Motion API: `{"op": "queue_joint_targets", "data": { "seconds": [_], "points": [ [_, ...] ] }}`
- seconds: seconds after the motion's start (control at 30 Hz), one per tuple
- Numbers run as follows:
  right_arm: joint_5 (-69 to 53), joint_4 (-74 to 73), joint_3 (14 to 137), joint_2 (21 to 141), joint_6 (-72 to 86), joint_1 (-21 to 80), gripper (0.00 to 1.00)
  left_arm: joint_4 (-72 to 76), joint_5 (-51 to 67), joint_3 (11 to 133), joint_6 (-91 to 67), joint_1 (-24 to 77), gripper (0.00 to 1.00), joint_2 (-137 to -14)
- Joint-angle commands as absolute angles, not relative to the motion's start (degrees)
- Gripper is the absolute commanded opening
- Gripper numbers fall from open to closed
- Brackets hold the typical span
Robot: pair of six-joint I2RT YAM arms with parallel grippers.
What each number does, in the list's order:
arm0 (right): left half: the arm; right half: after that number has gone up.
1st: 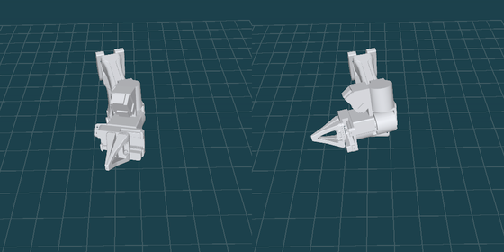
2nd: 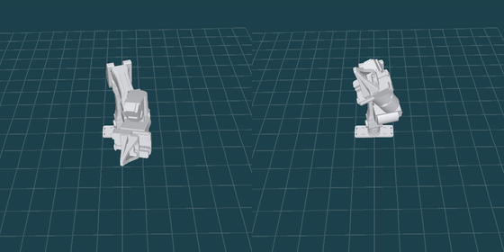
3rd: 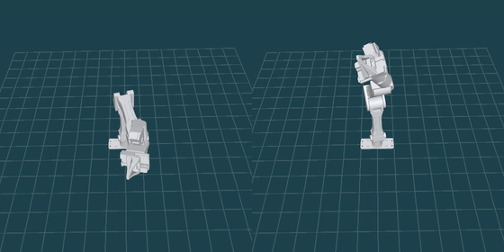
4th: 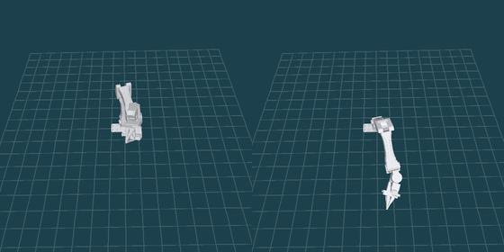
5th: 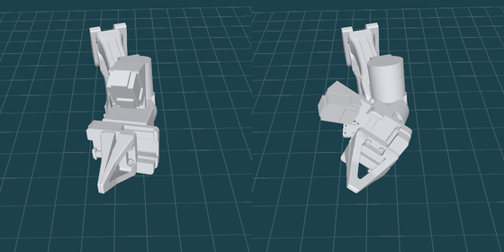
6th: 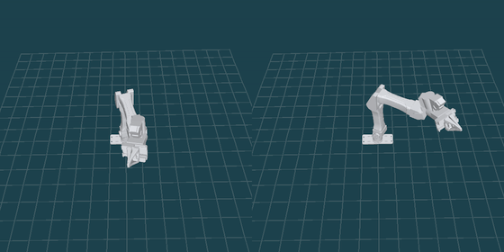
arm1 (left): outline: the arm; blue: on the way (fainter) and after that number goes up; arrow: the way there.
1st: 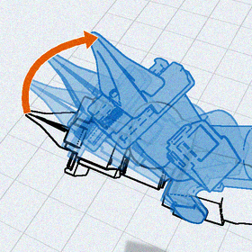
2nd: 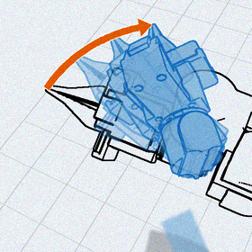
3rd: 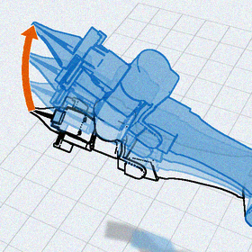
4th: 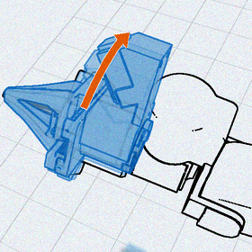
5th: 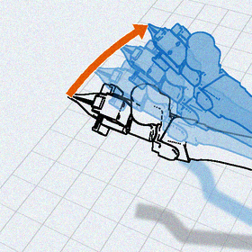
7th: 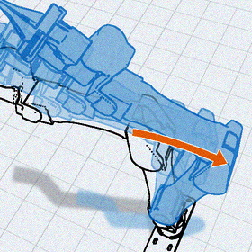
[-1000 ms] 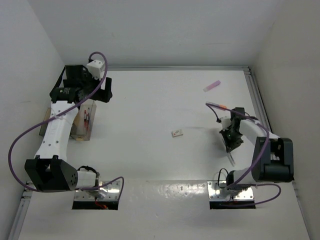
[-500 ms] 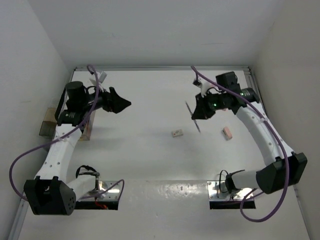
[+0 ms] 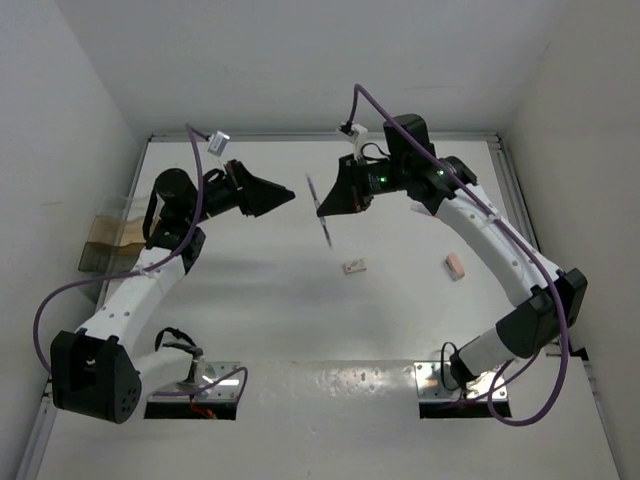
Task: Sort the stationery into containers
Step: Pick up the pen from the center of the board, then place the pen in the storage box.
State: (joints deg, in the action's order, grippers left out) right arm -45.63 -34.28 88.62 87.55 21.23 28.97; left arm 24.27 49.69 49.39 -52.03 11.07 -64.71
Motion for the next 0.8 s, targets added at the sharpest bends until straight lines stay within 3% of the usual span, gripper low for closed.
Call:
{"op": "queue_joint_targets", "data": {
  "seconds": [0.0,0.17,0.4,0.6,0.7,0.77],
  "points": [
    [-48.34,-26.46,90.0,87.89,28.38,30.67,0.0,33.22,48.78,48.87,-58.18,12.92,0.76,-65.3],
    [-49.3,-24.35,90.09,89.64,31.2,32.08,0.0,37.62,48.69,47.55,-61.35,13.36,0.67,-65.39],
    [-49.48,-23.21,91.41,91.23,31.55,34.19,0.0,40.34,48.25,46.85,-63.45,13.53,0.64,-65.39],
    [-48.96,-22.68,92.63,92.46,31.73,34.98,0.0,41.66,48.25,46.93,-63.99,14.06,0.55,-65.92],
    [-48.87,-22.76,93.78,93.34,31.64,35.07,0.0,40.52,48.25,46.76,-63.81,14.24,0.45,-66.09],
    [-48.87,-22.68,94.3,93.6,31.55,35.16,0.0,39.47,48.78,47.28,-63.11,14.06,0.32,-66.35]
  ]
}}
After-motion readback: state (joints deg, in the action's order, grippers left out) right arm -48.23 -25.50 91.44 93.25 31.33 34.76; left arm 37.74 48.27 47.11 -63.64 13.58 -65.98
